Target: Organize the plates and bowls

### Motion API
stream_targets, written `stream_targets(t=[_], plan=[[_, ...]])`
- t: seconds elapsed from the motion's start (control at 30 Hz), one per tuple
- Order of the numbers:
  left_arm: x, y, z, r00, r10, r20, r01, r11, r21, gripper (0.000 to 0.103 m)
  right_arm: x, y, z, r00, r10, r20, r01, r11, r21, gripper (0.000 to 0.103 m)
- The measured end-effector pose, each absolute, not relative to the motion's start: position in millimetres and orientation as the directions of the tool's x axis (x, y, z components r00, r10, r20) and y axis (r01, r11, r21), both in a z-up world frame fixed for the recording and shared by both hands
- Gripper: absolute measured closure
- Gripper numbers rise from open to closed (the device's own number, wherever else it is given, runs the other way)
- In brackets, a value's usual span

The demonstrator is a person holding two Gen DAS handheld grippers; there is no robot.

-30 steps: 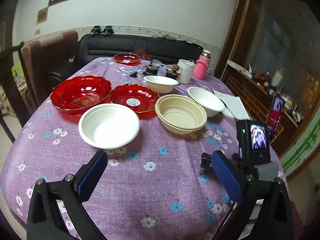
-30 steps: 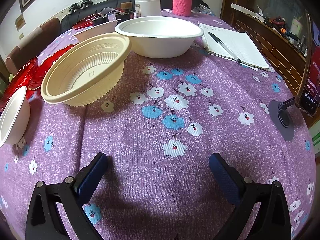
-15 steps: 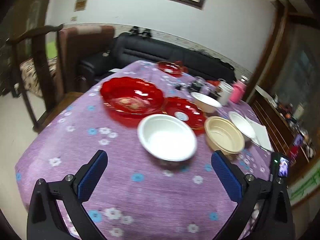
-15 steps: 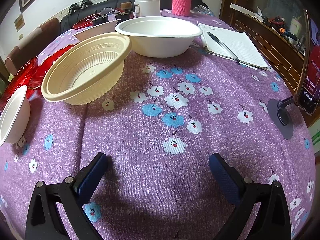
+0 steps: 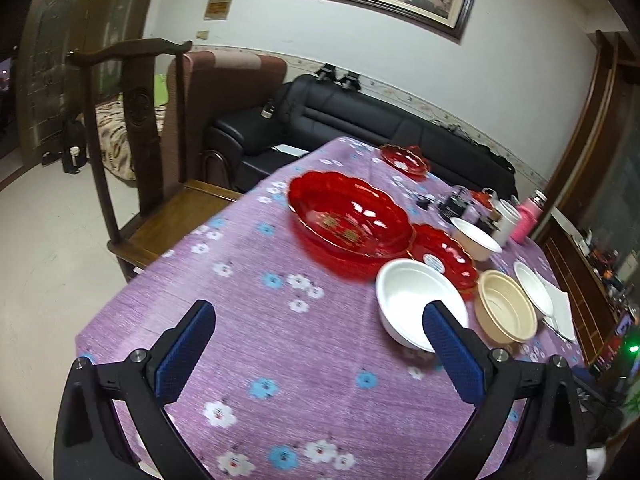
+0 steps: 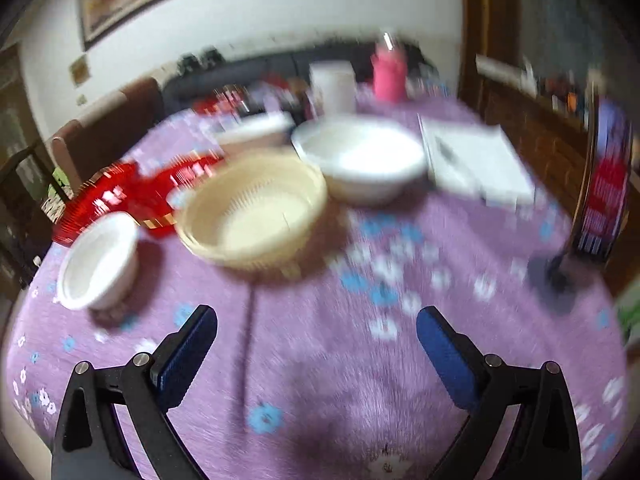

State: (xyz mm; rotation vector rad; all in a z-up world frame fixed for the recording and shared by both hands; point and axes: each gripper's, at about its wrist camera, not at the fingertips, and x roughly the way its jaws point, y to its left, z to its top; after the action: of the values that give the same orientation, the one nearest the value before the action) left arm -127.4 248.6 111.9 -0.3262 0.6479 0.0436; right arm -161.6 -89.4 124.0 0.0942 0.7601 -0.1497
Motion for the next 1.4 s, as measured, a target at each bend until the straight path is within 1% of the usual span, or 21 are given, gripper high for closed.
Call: stream_targets(t=[0.07,0.17,0.43,0.7,0.87,0.97,1.13,1.23,1.3,1.4], plan=[[-126,256,112,0.8,-0.049,-0.597,-0.157,0.945,-0.288,0.0,-156,-73,135,0.736,-0.098,-0.67,0.125,0.992,-0.008,0.002],[-121,267,111,0.797,-0.034,-0.603,-0.185,0.937,-0.297,0.0,-134,-51,143,0.73,-0.057,-0.681,0.056,0.998,-0.024,0.002],[-110,284,114,0.793,0.006,-0.609,-0.208,0.942,-0.262,0.0,-96,-18,165,0.75,0.06,-0.659,-0.038,0.998,0.048,0.003],[-69,280,115,0.778,-0.005,-0.628,-0.172,0.96,-0.22,0.0,-65,10,165,0.74,0.122,-0.661,-0.123,0.991,0.044,0.006],[-43,280,113,0.759,-0.031,-0.65,-0.163,0.958,-0.236,0.0,-53,15,158,0.727,0.148,-0.671,-0.149,0.987,0.057,0.008],[-31,279,110,0.752,-0.032,-0.659,-0.166,0.957,-0.236,0.0,-43,15,155,0.715,0.17,-0.678,-0.151,0.985,0.088,0.012],[-15,277,102,0.734,-0.023,-0.678,-0.184,0.955,-0.231,0.0,-21,13,163,0.715,0.27,-0.645,-0.139,0.959,0.248,0.012],[-6,278,97,0.719,-0.027,-0.694,-0.196,0.95,-0.241,0.0,-8,22,172,0.716,0.326,-0.617,-0.171,0.939,0.298,0.012],[3,279,95,0.709,-0.031,-0.705,-0.205,0.947,-0.248,0.0,-2,28,177,0.718,0.335,-0.611,-0.198,0.939,0.282,0.012],[25,282,88,0.686,-0.073,-0.724,-0.206,0.935,-0.29,0.0,13,36,175,0.693,0.315,-0.648,-0.232,0.949,0.213,0.012]])
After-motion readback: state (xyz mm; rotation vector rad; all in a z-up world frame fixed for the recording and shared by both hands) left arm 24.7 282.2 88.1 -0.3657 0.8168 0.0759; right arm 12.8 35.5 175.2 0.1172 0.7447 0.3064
